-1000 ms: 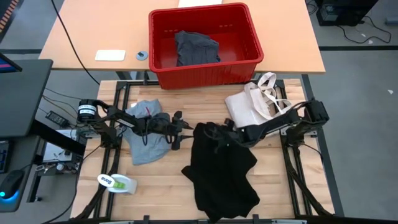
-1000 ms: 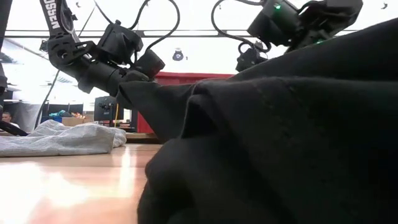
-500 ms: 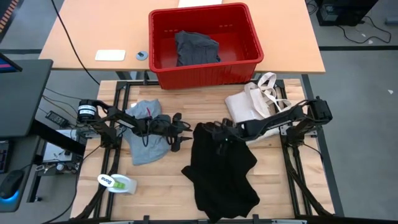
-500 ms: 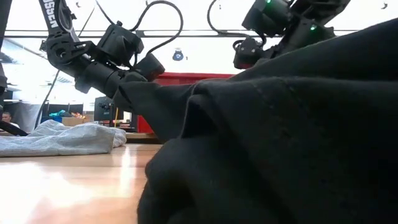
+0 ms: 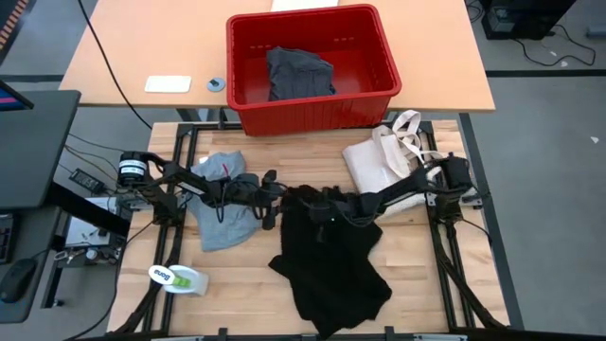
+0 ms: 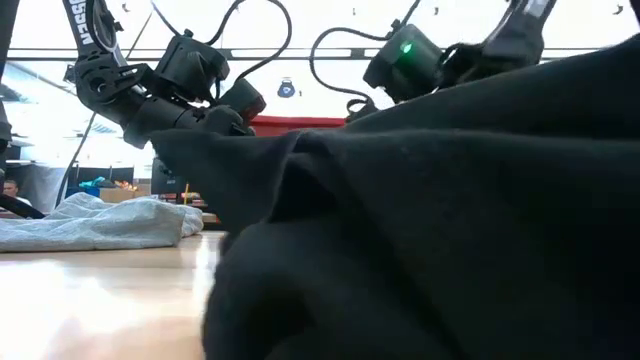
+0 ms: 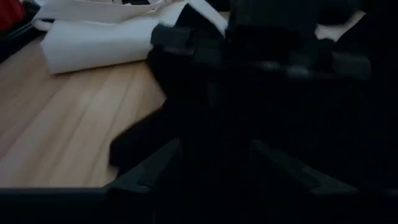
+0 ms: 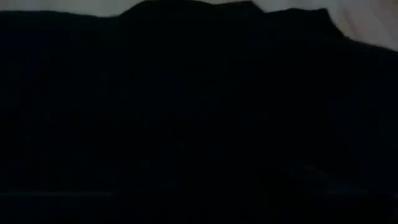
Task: Fold Laundry from Bin
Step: Fold the black shirt
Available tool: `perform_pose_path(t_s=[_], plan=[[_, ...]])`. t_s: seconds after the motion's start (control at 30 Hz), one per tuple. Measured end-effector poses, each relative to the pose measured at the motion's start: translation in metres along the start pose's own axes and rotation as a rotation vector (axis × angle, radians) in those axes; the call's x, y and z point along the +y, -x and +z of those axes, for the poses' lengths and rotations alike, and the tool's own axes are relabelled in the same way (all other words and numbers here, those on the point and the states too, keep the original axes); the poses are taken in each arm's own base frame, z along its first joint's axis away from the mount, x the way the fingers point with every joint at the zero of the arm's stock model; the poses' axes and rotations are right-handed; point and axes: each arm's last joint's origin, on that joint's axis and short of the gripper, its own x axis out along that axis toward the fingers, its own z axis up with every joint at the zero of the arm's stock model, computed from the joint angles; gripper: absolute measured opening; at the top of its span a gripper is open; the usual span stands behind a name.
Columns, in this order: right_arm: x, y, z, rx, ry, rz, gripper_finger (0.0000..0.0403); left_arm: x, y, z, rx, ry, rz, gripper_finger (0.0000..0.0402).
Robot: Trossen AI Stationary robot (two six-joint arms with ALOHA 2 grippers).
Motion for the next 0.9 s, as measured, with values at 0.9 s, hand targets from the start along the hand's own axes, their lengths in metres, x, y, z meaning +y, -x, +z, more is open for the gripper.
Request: perform_pose_path(t_s=[0.9], plan=[[0.036,0.073,0.019,-0.035,-0.05,0.06,0.0191,0.019,0.02,-0.006,0.232,0.054,0.199,0.0189]])
